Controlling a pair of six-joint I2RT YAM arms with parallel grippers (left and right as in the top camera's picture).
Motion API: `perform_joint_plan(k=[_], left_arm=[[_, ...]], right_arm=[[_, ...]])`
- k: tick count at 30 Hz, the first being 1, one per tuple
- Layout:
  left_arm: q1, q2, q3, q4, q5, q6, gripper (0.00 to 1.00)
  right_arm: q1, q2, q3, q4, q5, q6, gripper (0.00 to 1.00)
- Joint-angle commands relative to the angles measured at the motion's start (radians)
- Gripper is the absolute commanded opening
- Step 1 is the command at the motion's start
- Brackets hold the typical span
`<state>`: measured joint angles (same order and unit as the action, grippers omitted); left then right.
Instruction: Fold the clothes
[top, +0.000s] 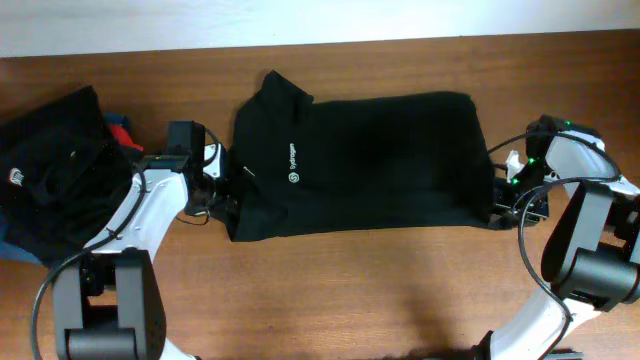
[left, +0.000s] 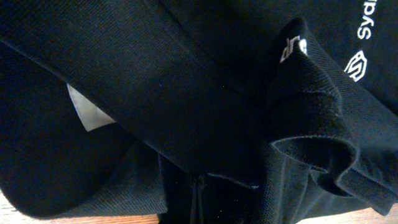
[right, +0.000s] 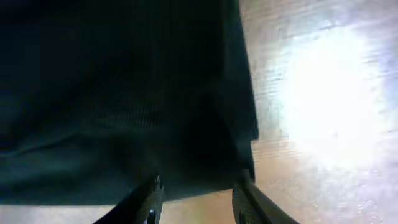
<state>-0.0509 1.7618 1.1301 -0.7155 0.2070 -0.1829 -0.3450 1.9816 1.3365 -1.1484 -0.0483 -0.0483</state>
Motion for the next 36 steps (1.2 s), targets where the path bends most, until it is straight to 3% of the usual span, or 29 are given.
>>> perform_joint_plan(k=[1, 6, 8, 29, 34, 36], left_arm=[[-0.001, 0.012, -0.008, -0.004, 0.014, 0.014, 0.01], [-0.001, 0.012, -0.008, -0.003, 0.014, 0.014, 0.01], [-0.001, 0.012, -0.008, -0.003, 0.014, 0.014, 0.01], [-0.001, 0.012, -0.008, 0.000, 0.004, 0.014, 0.01], [-0.001, 0.012, -0.008, 0.000, 0.003, 0.014, 0.01], [-0.001, 0.012, -0.008, 0.000, 0.003, 0.014, 0.01]], right_arm=[[0.004, 0.007, -0.005, 0.016, 0.016, 0.008, 0.40], [0.004, 0.007, -0.005, 0.028, 0.016, 0.008, 0.23], [0.004, 0.007, -0.005, 0.031, 0.016, 0.008, 0.04], [0.005, 0.007, 0.096, 0.239, -0.055, 0.043, 0.06], [0.005, 0.007, 0.096, 0.248, -0.075, 0.072, 0.24], [0.005, 0.007, 0.095, 0.237, -0.075, 0.072, 0.27]])
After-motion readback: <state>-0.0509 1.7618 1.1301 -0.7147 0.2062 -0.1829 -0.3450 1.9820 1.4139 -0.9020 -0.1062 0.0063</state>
